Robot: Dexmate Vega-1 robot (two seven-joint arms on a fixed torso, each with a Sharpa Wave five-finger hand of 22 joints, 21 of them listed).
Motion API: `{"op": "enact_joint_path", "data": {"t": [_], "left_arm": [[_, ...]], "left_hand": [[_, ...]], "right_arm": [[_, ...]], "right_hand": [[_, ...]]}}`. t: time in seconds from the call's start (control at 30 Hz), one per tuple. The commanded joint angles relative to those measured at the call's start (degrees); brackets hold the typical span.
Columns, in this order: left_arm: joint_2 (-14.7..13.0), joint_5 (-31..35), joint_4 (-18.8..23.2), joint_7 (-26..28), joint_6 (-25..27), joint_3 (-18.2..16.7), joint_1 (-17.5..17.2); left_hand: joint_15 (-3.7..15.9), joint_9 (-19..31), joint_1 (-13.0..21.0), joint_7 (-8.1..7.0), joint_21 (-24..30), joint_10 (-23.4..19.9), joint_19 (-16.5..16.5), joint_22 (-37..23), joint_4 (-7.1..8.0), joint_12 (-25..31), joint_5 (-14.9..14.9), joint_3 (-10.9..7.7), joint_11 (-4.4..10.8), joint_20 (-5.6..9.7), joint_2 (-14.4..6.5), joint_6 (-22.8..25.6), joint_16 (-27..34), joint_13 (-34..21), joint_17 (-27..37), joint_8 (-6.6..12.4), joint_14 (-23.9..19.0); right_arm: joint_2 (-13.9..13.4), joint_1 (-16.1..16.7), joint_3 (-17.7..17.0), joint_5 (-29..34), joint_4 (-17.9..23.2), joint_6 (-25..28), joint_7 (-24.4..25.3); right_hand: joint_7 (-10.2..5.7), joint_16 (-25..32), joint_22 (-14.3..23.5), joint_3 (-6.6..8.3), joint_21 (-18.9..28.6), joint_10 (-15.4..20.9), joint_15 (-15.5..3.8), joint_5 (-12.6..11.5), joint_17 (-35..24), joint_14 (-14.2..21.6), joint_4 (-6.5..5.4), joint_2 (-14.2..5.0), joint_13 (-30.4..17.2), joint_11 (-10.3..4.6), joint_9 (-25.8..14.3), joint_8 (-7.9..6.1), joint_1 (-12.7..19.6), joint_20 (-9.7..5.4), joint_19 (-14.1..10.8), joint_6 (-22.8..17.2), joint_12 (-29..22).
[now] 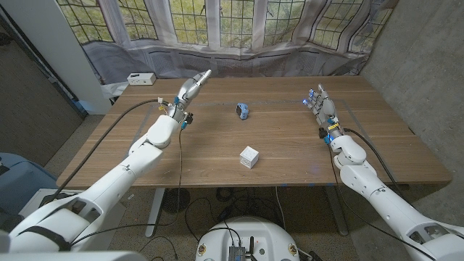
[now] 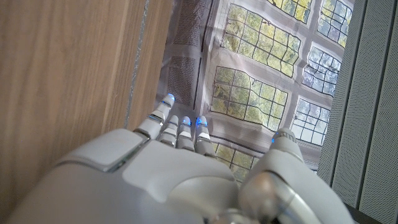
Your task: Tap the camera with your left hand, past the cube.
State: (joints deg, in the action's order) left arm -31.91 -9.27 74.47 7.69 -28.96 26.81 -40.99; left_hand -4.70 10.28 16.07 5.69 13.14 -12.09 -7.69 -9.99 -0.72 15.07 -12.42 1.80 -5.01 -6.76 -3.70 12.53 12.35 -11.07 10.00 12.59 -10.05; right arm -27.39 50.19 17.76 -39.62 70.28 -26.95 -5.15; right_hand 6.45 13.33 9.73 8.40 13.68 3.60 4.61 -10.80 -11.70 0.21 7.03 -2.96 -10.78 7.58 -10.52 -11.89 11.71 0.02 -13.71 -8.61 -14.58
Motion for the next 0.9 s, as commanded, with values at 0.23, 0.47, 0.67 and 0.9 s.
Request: {"op": "enact_joint_path", "data": {"t": [0.23, 0.47, 0.67, 0.9], "left_arm": [[-0.89, 15.65, 1.83, 9.69, 0.42, 1.82, 1.46], [-0.77, 23.01, 2.67, 14.92, 0.60, 3.08, 1.73], [-1.58, 28.85, 5.45, 18.02, 3.59, 4.15, 1.61], [-2.78, 34.22, 9.00, 20.72, 7.33, 4.92, 1.06]], "left_hand": [[0.43, 0.07, 0.14, -0.26, -0.34, -0.80, -0.89, -0.15, 0.01, -0.01, 0.18, 0.54, 0.52, -0.31, 0.73, 1.20, -0.22, -0.11, 0.29, 0.12, -0.71], [0.79, 0.09, 0.17, -0.52, -0.40, -2.00, -1.57, -0.16, -0.08, 0.15, 0.13, 0.72, 0.81, -0.46, 0.86, 2.78, -0.16, -0.13, 0.29, 0.32, -1.76], [0.92, 0.10, 0.21, -0.85, -0.46, -2.68, -1.98, -0.17, -0.13, 0.20, 0.11, 0.82, 1.33, -0.56, 0.89, 3.83, -0.17, -0.14, 0.29, 0.44, -2.39], [1.15, 0.12, 0.24, -1.33, -0.68, -2.81, -2.05, -0.19, -0.18, -0.01, 0.08, 0.92, 1.46, -2.44, 0.89, 4.49, -0.43, -0.16, 0.30, 0.33, -2.46]], "right_arm": [[0.28, 0.77, -0.02, 0.50, 0.72, -0.63, 1.41], [0.04, 1.29, -0.14, 0.43, 1.48, -0.47, 1.72], [-0.08, 2.01, -0.40, 0.27, 2.54, -0.31, 2.42], [-0.72, 3.18, -0.69, 0.07, 3.95, 0.33, 3.02]], "right_hand": [[0.00, -0.31, 0.14, -0.02, -0.50, 0.11, 0.46, 0.00, -0.16, -0.23, 0.08, 0.31, -0.14, 0.08, -0.14, 0.03, 0.29, -0.09, -0.31, -0.37, 0.17], [0.03, -0.39, 0.15, 0.02, -0.64, 0.21, 0.48, -0.01, -0.14, -0.24, 0.11, 0.29, -0.13, 0.22, -0.13, 0.12, 0.35, 0.06, -0.27, -0.32, 0.30], [0.11, -0.46, 0.15, 0.05, -0.77, 0.18, 0.56, -0.01, -0.14, -0.25, 0.12, 0.24, -0.12, 0.20, -0.13, 0.19, 0.40, 0.12, -0.22, -0.28, 0.45], [-0.03, -0.55, 0.15, 0.10, -0.92, 0.25, 0.46, -0.02, -0.15, -0.29, 0.11, 0.17, -0.12, 0.16, -0.13, 0.24, 0.41, 0.14, -0.21, -0.33, 0.62]]}}
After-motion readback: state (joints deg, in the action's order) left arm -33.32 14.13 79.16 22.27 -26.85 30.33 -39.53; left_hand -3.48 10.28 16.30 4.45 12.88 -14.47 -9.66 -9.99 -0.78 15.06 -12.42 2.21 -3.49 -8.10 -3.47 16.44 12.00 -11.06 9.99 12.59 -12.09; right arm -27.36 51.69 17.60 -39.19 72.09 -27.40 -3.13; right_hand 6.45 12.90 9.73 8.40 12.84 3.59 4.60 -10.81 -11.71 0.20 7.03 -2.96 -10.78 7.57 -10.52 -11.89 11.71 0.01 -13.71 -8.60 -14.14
